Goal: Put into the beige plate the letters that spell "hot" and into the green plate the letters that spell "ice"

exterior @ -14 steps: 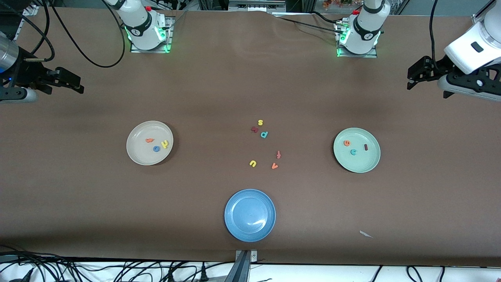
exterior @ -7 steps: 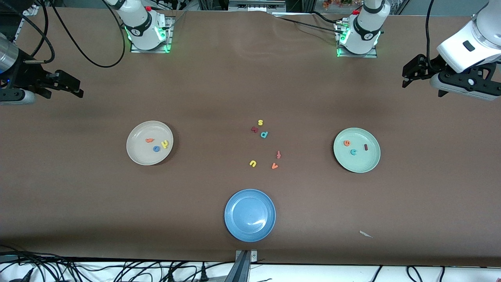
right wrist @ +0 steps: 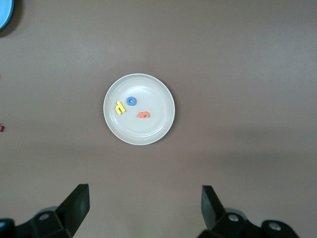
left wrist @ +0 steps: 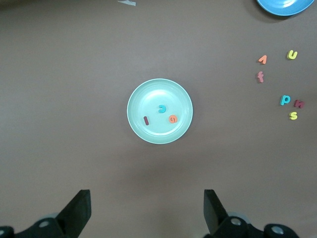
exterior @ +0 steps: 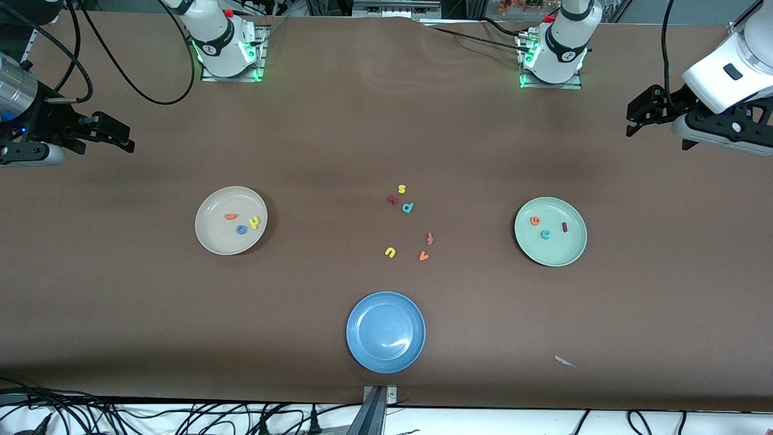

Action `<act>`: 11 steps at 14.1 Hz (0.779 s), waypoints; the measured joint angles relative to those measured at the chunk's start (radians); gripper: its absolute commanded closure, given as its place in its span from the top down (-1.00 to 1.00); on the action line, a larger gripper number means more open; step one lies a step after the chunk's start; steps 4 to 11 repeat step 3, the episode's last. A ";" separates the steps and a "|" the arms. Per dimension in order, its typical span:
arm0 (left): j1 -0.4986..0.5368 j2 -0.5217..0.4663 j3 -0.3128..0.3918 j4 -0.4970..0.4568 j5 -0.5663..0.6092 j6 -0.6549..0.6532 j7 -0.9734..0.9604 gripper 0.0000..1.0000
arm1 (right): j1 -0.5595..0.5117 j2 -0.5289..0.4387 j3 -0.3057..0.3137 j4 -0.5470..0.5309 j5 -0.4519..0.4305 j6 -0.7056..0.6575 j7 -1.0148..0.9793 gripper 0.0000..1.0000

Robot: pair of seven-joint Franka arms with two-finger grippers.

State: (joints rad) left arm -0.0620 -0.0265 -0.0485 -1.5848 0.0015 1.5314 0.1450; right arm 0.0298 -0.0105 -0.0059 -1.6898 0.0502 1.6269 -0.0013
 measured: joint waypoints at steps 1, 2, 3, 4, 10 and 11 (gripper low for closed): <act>0.000 0.004 0.000 0.005 0.000 0.000 0.000 1.00 | 0.000 0.000 0.000 0.000 0.000 0.000 0.000 1.00; 0.000 0.009 0.000 0.010 0.000 0.000 -0.001 1.00 | 0.000 0.001 0.000 0.000 0.000 0.000 0.000 1.00; 0.000 0.013 0.000 0.013 0.000 0.000 -0.001 1.00 | 0.000 0.001 0.000 0.000 0.000 0.000 0.000 1.00; 0.000 0.013 0.000 0.013 0.000 0.000 -0.001 1.00 | 0.000 0.001 0.000 0.000 0.000 0.000 0.000 1.00; 0.000 0.013 0.000 0.013 0.000 0.000 -0.001 1.00 | 0.000 0.001 0.000 0.000 0.000 0.000 0.000 1.00; 0.000 0.013 0.000 0.013 0.000 0.000 -0.001 1.00 | 0.000 0.001 0.000 0.000 0.000 0.000 0.000 1.00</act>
